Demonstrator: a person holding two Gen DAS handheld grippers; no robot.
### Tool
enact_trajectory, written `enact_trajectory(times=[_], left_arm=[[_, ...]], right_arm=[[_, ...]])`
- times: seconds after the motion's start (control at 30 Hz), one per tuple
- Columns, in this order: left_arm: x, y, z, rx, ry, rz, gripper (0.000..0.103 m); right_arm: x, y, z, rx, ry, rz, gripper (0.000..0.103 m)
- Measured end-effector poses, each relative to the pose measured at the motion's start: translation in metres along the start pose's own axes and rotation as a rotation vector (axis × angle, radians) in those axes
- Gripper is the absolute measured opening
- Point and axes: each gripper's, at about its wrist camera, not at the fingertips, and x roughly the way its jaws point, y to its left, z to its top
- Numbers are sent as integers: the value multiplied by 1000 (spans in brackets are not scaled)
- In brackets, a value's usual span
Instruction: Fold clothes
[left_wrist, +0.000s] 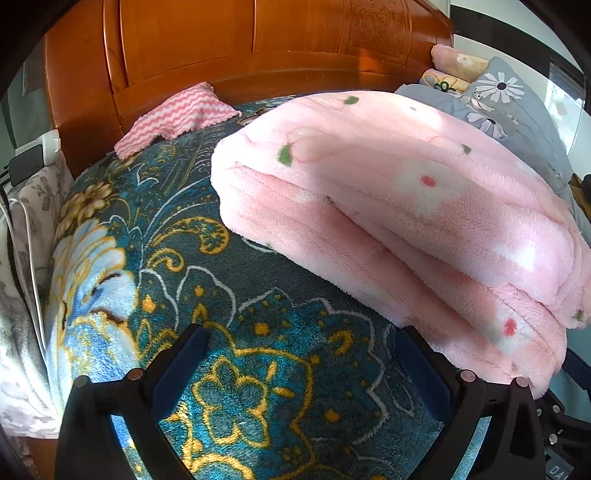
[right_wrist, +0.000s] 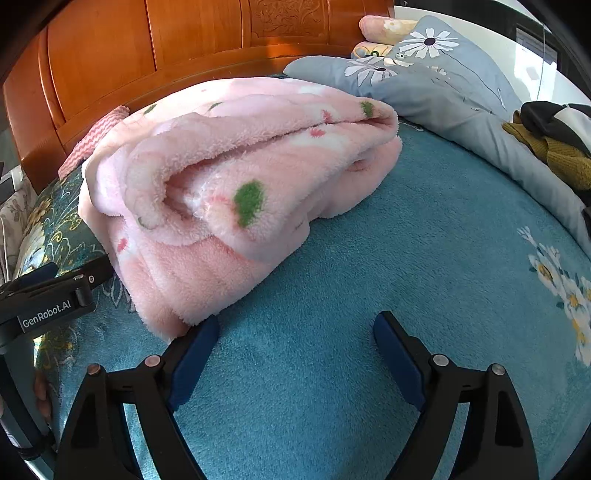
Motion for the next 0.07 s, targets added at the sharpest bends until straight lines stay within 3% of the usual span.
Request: enact_trajectory(times=[0.07], left_arm=[[0, 0, 0, -2, 1, 3, 103]], right_arm=[[-1, 1, 2, 0, -1, -1, 87]])
